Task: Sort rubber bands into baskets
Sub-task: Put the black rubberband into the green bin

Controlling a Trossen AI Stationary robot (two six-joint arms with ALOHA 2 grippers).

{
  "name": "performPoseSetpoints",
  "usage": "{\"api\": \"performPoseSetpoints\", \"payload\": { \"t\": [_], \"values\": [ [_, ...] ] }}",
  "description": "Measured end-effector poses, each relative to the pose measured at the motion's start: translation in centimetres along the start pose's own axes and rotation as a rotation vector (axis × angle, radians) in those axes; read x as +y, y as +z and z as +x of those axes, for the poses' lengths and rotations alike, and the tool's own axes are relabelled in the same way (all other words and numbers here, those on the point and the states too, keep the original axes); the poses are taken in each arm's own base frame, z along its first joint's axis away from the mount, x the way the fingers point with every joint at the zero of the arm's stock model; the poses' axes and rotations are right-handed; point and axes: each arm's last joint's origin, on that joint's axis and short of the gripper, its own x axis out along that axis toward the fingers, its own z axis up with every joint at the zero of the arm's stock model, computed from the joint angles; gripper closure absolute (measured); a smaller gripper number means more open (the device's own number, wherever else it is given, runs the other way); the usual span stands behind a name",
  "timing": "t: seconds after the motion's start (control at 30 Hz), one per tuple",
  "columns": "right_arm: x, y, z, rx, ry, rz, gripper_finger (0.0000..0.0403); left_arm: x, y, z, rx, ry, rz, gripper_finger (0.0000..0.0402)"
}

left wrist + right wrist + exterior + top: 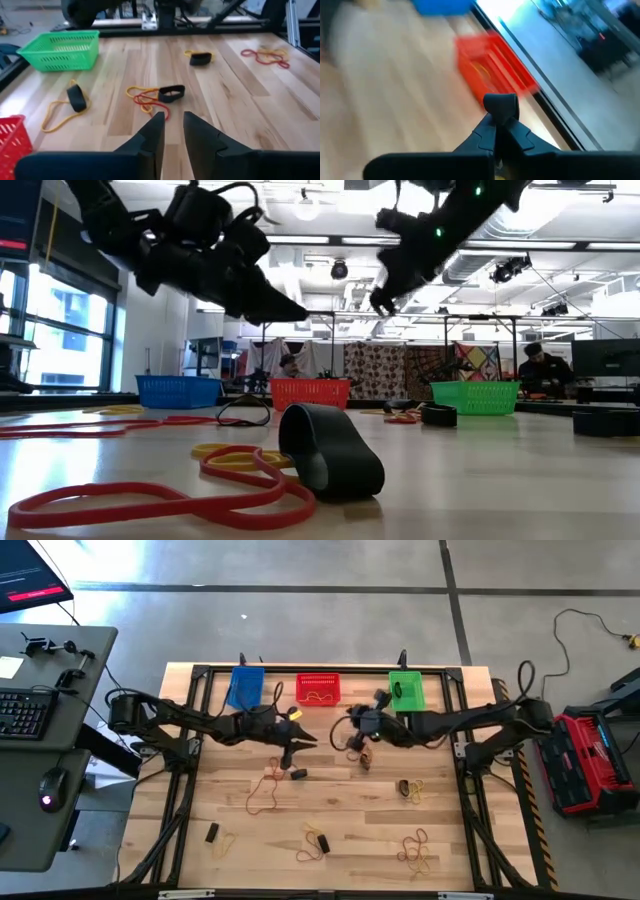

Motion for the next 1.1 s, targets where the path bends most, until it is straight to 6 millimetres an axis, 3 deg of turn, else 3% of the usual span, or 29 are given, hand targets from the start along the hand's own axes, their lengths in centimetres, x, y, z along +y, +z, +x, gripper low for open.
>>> {"api": "performPoseSetpoints", "payload": {
  "t": [0.37, 0.67, 1.1],
  "values": [
    [-7.5, -3.8, 3.1, 0.381, -0.275, 0.176, 0.0403, 0.3, -0.3, -0.3, -0.026, 0.015, -0.013, 0.0362],
    [-14.4, -6.5, 5.6, 0.539, -0.286, 0.445, 0.0403, 0.3, -0.2, -0.3, -0.033, 0.018, -0.021, 0.0362],
    [-18.5, -10.9, 10.2, 0.668, -0.240, 0.627, 0.0403, 0.3, -0.2, -0.3, -0.033, 0.019, -0.023, 0.0362]
  ]
}}
